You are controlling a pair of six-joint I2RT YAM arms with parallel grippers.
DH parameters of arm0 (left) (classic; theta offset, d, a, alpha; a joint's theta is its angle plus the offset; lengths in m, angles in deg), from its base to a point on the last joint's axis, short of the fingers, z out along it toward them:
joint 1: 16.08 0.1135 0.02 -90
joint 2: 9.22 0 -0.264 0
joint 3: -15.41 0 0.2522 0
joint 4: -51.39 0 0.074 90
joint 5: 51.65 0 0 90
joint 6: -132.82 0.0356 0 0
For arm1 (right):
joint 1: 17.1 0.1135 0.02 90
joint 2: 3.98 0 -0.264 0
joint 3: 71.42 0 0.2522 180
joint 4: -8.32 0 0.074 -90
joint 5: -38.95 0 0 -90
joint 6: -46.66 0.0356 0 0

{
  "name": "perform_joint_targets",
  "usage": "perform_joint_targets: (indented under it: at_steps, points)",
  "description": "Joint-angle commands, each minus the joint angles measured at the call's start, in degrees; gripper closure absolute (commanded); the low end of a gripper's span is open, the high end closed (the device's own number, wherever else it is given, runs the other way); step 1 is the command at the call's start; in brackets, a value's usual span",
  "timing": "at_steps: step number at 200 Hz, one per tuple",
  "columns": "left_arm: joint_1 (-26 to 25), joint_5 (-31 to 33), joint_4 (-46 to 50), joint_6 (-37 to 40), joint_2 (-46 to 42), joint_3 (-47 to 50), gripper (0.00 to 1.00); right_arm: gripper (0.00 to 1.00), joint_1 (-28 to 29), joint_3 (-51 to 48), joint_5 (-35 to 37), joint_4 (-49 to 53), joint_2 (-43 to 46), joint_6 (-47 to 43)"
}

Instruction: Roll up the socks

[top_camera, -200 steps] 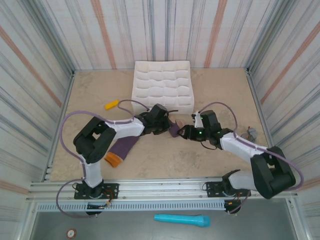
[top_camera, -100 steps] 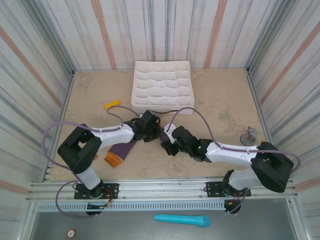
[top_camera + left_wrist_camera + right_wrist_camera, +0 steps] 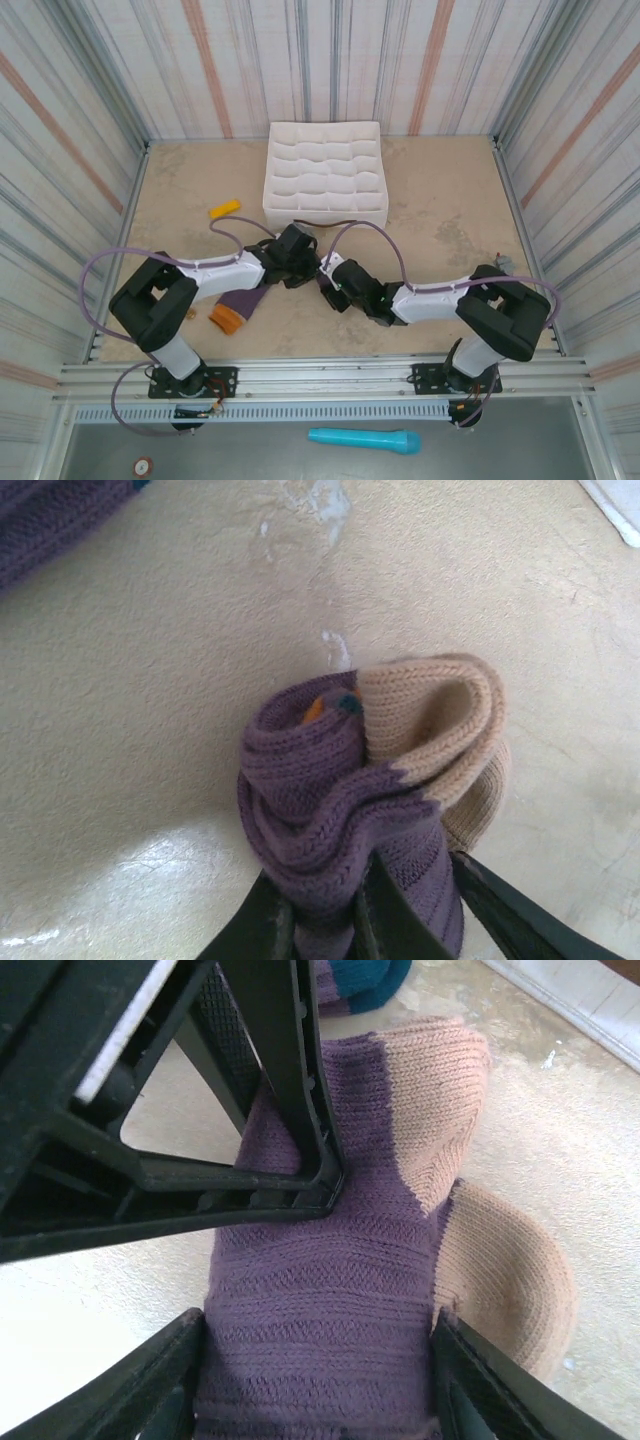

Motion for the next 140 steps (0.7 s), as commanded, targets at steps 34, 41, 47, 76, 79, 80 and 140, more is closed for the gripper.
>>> perform_joint_targets:
  at_steps: [34, 41, 47, 76, 79, 80, 140]
  points:
    - [-0.2, -2.1, 0.1, -1.4, -1.2, 1.1, 0.95, 0.73, -2.1, -1.6, -3.0, -1.4, -2.6, 2.6]
    - [-0.1, -2.2, -0.2, -1.6, -1.3, 1.4, 0.88, 0.79, -2.7, -1.8, -3.8, -1.0, -2.7, 3.5]
    - [0.0, -2.3, -0.8, -1.8, -1.4, 1.6, 0.77, 0.84, -3.5, -2.0, -4.7, -0.8, -2.7, 4.2]
    - [0.2, -2.6, -2.1, -2.1, -1.9, 1.9, 0.36, 0.97, -8.2, -2.7, -13.0, 2.3, -3.9, 9.5]
    - [0.2, -2.6, -2.3, -2.0, -1.9, 1.9, 0.35, 0.98, -8.6, -3.0, -14.0, 2.1, -4.1, 10.1]
    - [0.2, -2.7, -2.3, -1.9, -1.9, 1.9, 0.35, 0.98, -8.8, -3.1, -14.3, 1.9, -4.2, 10.3]
    - [0.3, -4.8, -19.8, -0.2, -3.2, 7.8, 0.28, 1.0, -18.2, -8.0, -30.8, -4.9, -8.2, 21.5]
